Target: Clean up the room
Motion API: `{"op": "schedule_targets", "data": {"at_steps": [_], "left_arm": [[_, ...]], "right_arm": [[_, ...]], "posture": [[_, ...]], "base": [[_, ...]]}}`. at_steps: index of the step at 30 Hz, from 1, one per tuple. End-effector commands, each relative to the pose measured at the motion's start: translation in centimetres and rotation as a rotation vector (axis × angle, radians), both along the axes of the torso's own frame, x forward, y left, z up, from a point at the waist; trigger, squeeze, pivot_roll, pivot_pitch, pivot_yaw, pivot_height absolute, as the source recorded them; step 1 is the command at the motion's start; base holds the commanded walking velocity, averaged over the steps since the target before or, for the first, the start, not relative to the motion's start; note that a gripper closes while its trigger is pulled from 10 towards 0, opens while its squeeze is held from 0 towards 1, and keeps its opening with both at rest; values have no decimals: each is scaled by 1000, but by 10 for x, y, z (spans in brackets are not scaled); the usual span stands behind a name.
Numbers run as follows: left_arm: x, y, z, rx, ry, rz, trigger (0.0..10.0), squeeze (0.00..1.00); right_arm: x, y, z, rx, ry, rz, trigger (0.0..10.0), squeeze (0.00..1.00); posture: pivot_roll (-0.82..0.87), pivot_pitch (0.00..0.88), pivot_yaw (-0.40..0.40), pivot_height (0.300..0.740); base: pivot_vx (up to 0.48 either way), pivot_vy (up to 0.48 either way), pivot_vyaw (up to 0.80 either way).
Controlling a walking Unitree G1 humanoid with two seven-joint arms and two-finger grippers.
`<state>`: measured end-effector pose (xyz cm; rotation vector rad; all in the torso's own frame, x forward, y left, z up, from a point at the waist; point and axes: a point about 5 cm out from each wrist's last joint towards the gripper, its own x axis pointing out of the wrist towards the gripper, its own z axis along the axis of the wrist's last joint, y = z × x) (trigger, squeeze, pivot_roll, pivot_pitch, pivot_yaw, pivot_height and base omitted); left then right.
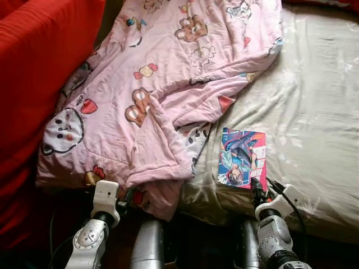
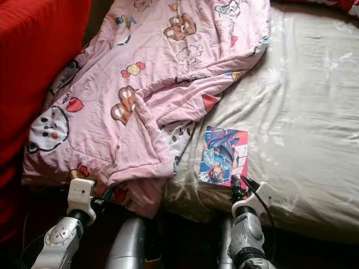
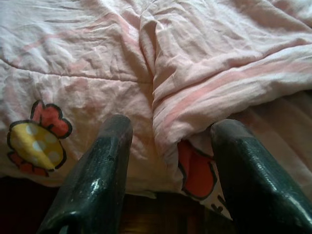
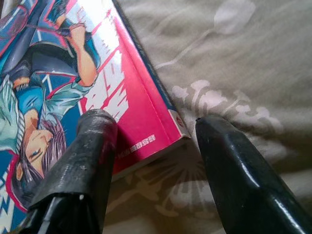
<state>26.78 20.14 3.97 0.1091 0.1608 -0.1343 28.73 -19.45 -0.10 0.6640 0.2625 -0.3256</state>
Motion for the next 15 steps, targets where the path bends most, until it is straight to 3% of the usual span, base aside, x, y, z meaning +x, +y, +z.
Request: {"op": "schedule_targets", "data": {"at_steps": [1,3,15], "left_arm": [[-8,8,-7,38,40,7,10000,0],[-9,9,-6,43,38,7,10000,0],[-7,12,-3,62,31,12,10000,0]], "right_arm": [[-10,6,-12,68,51,-8,10000,0],[-12,10,-15,151,36,1,10000,0],[-15,11,-20,296,35,-22,10000,0]], "posture": [[108,261,154,602],[125,266,160,602],[150,255,167,602]], "base": [[0,0,0],[0,0,0],[0,0,0]]}}
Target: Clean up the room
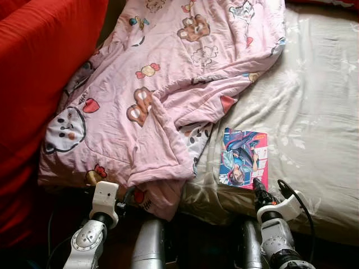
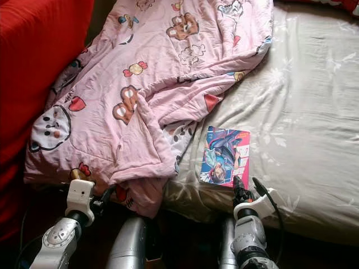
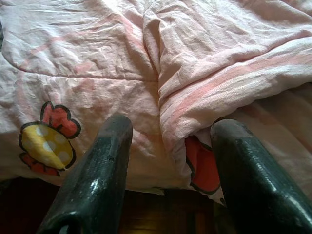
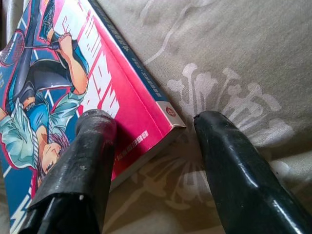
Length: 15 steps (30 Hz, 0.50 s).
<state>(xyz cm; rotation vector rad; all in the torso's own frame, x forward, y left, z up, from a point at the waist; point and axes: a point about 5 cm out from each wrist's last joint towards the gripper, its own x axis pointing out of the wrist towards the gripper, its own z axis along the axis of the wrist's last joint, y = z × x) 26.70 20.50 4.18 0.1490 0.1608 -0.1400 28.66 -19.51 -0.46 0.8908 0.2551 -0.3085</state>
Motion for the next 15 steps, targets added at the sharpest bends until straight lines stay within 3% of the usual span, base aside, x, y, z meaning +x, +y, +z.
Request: {"op": "schedule_targets", "data": {"at_steps": [1,8,9,11,12,15], "left_arm": [[-5,8,-4,25,32,22,10000,0],[-3,9,-3,31,29,28,10000,0],[-2,8,-3,31,29,28,10000,0],[-1,8,-2,32,27,30,10000,0],[-1,8,-2,32,26,31,10000,0],[0,8,-2,35,24,32,10000,0]], "right_arm": [[-13,12,-16,84,68,11,10000,0],[-7,9,-11,96,43,13,10000,0],[-7,9,-10,96,42,14,8078,0],[-5,9,-9,97,40,16,471,0],[-5,10,-9,97,40,18,0,0],[-5,13,-10,101,40,29,0,0]], "posture": [[154,251,167,602],[163,249,165,602],[164,248,164,602],[165,247,164,602],[166,244,162,602],[166,244,162,602]], "base": [[0,0,0],[0,0,0],[0,0,0],[0,0,0],[0,0,0],[0,0,0]]}}
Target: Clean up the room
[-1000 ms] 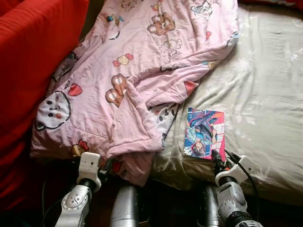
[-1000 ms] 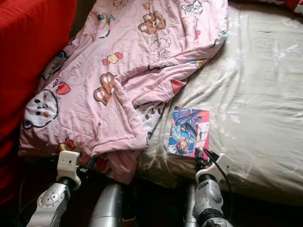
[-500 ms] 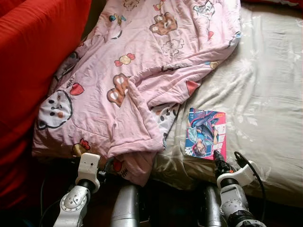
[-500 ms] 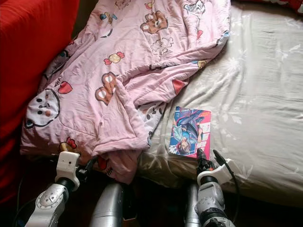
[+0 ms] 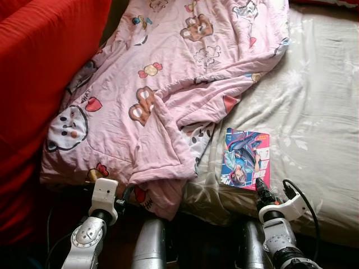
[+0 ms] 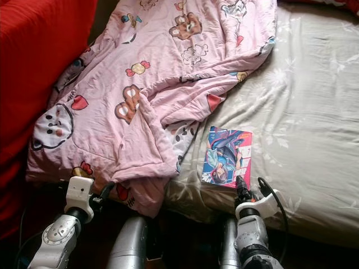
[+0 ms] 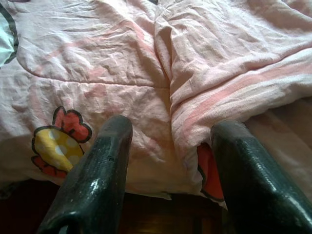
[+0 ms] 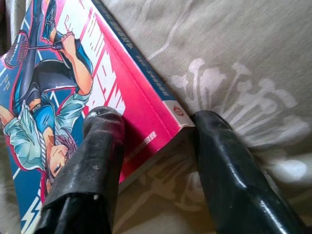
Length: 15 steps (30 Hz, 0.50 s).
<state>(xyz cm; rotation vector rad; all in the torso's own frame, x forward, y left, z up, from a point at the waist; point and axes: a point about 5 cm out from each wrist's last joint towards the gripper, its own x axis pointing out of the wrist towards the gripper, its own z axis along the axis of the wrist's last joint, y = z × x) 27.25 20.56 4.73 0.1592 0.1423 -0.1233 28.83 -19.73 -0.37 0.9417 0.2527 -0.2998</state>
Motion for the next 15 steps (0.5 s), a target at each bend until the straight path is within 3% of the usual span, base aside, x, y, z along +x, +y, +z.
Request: {"op": "schedule_targets", "data": {"at_steps": [1,15], "left_arm": [[-5,8,-7,26,44,18,10000,0],[3,3,-4,31,36,5,10000,0]], "right_arm": [[-7,17,-11,54,50,35,0,0],[-11,24,-15,50,62,56,0,0]], "posture": [[166,243,163,602],[153,225,165,602]], "base": [[0,0,0],[0,0,0]]}}
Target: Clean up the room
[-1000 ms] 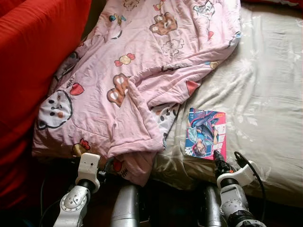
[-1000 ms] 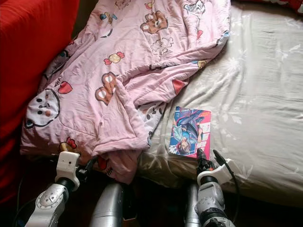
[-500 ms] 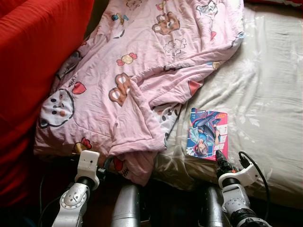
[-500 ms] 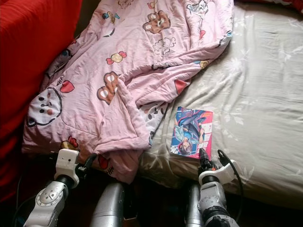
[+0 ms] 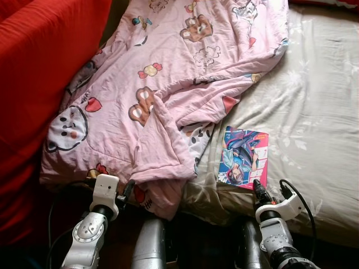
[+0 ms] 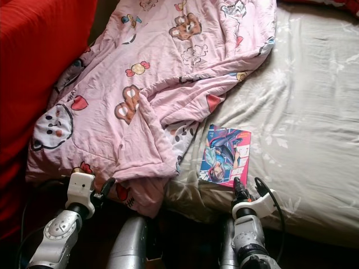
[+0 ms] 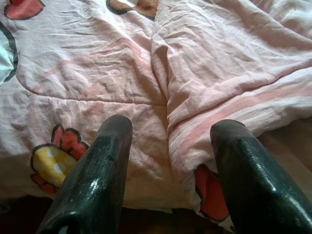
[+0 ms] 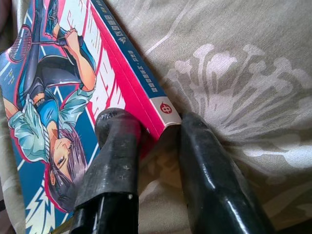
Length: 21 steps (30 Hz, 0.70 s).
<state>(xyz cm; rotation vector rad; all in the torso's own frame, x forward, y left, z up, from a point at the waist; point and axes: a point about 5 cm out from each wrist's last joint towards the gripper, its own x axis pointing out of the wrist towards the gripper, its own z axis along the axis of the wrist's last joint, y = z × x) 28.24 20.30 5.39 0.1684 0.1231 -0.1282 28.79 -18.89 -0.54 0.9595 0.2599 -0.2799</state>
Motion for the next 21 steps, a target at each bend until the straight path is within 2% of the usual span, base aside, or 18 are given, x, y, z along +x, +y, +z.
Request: {"op": "schedule_targets", "data": {"at_steps": [1,5,10,14,16,21], "left_arm": [[-6,5,-11,23,55,11,10000,0],[-3,3,-12,20,56,11,10000,0],[2,-2,-13,11,55,13,10000,0],[4,-5,-14,8,54,17,10000,0],[7,-12,-17,-7,59,18,10000,0],[9,-20,-19,-23,59,20,10000,0]], "right_arm": [[-10,15,-13,29,67,39,0,0],[-10,14,-12,16,61,41,0,0],[-2,4,-2,-77,25,31,0,0],[1,2,2,-96,-3,34,0,0],[8,1,14,-202,-76,80,0,0],[14,-3,25,-300,-142,79,0,0]], "posture": [[151,223,164,602],[139,211,159,602],[102,187,142,602],[78,176,132,602],[49,162,115,602],[26,148,92,602]], "base": [[0,0,0],[0,0,0],[0,0,0],[0,0,0],[0,0,0],[0,0,0]]}}
